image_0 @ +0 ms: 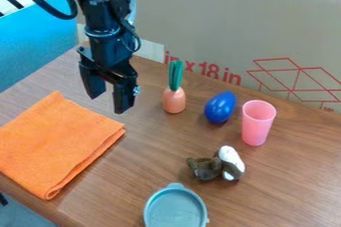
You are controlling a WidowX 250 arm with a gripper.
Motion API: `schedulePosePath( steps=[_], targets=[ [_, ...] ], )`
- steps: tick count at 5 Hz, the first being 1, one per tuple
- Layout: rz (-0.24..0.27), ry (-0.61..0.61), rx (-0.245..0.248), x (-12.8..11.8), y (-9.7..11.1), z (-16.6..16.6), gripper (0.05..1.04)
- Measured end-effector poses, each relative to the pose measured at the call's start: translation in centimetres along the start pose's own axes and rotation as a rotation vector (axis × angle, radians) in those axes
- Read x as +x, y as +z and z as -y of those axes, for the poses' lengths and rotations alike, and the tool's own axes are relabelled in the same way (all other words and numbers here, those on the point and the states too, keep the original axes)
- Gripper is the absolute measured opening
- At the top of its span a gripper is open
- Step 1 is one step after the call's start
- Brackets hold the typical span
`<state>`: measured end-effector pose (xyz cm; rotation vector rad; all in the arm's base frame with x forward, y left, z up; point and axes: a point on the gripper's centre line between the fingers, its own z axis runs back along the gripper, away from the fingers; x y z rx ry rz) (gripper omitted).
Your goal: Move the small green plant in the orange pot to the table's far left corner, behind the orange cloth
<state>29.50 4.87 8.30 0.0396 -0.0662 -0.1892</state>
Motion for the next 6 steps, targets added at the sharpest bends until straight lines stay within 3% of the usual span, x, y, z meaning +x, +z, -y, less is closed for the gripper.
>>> schedulePosePath(
  steps=[1, 2, 4, 5, 6],
  targets=[
    [-0.027, 0.002, -0.01, -0.2, -0.8, 0.1, 1.001],
    [-0.029, -0.003, -0.028, 1.3, -0.9, 0.9, 1.001],
    [0.051, 0.016, -0.073, 5.7, 0.1, 3.4, 1.001],
    [0.077, 0.04, -0.073, 6.8, 1.0, 4.0, 1.001],
    [0.074, 0.057, -0.077, 8.0, 1.0, 4.1, 1.001]
  ],
)
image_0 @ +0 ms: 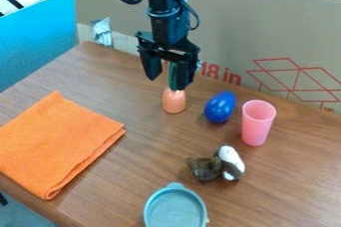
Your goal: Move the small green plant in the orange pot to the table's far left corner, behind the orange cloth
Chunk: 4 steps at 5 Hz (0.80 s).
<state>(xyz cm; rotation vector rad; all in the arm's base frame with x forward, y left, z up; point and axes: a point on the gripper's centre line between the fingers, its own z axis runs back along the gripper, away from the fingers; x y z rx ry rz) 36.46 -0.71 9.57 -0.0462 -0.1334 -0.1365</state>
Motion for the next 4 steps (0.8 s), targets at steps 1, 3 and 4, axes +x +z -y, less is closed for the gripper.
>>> schedulePosePath(
  steps=[1, 3, 4],
  targets=[
    [0.01, 0.038, -0.023, 1.1, -1.0, 0.2, 1.001],
    [0.036, 0.136, -0.069, 2.3, -2.2, -0.1, 0.668],
    [0.048, 0.163, -0.079, 2.1, -2.2, -0.6, 0.448]
  ],
)
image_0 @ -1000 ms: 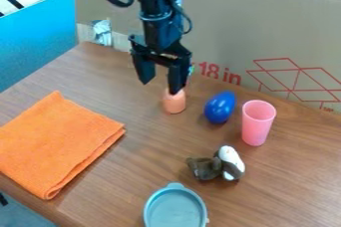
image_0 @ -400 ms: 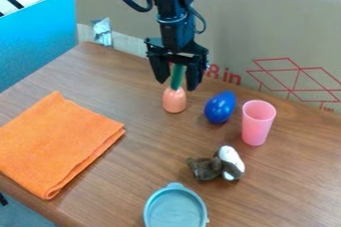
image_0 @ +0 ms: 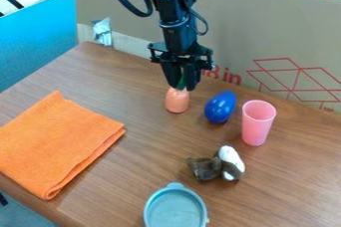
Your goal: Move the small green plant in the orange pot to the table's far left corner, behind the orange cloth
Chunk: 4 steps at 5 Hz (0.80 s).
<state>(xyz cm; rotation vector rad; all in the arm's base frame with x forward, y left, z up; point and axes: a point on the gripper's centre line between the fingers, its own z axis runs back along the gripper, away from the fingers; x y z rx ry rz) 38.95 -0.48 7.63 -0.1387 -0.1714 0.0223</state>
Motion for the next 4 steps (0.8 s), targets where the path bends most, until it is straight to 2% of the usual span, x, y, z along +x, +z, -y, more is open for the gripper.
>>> schedulePosePath(
  steps=[1, 2, 3, 4],
  targets=[
    [-0.012, 0.006, 0.004, -1.1, 0.5, -0.7, 0.265],
    [-0.016, 0.022, 0.006, -1.7, 1.6, -1.5, 0.218],
    [0.027, 0.02, -0.007, -1.6, 4.3, -2.2, 0.218],
    [0.019, 0.078, 0.005, -1.8, 5.9, -5.3, 0.218]
  ],
)
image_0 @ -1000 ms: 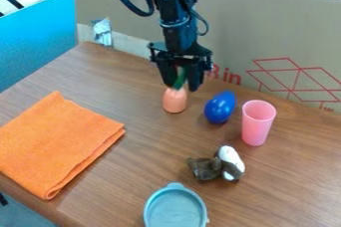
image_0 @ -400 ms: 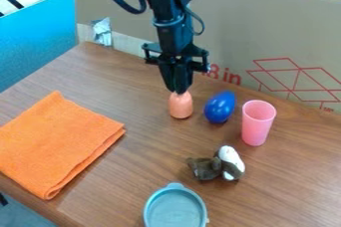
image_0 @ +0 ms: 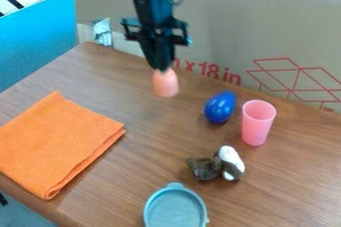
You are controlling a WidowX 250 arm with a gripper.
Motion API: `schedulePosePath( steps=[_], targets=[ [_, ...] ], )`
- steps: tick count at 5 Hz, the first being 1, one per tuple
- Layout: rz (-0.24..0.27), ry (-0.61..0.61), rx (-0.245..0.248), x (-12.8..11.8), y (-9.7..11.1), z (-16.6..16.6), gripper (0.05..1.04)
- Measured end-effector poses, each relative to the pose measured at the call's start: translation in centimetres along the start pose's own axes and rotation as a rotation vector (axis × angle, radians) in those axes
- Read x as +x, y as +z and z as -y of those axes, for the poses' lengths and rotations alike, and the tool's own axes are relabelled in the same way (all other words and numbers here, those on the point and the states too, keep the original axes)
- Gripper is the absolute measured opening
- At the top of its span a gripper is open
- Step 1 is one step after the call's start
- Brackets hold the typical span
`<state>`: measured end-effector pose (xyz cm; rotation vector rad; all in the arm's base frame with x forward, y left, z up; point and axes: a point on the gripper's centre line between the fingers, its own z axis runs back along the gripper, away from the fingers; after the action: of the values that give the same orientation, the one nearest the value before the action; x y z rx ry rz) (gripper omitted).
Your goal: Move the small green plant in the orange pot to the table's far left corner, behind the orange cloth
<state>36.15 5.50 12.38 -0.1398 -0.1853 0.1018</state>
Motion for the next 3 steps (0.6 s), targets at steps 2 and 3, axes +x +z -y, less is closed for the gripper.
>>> schedulePosePath(
  steps=[2, 3],
  targets=[
    [-0.071, 0.128, 0.12, 2.1, -0.4, -8.4, 0.218],
    [-0.066, 0.231, 0.172, 2.5, 0.4, -13.1, 0.218]
  ],
)
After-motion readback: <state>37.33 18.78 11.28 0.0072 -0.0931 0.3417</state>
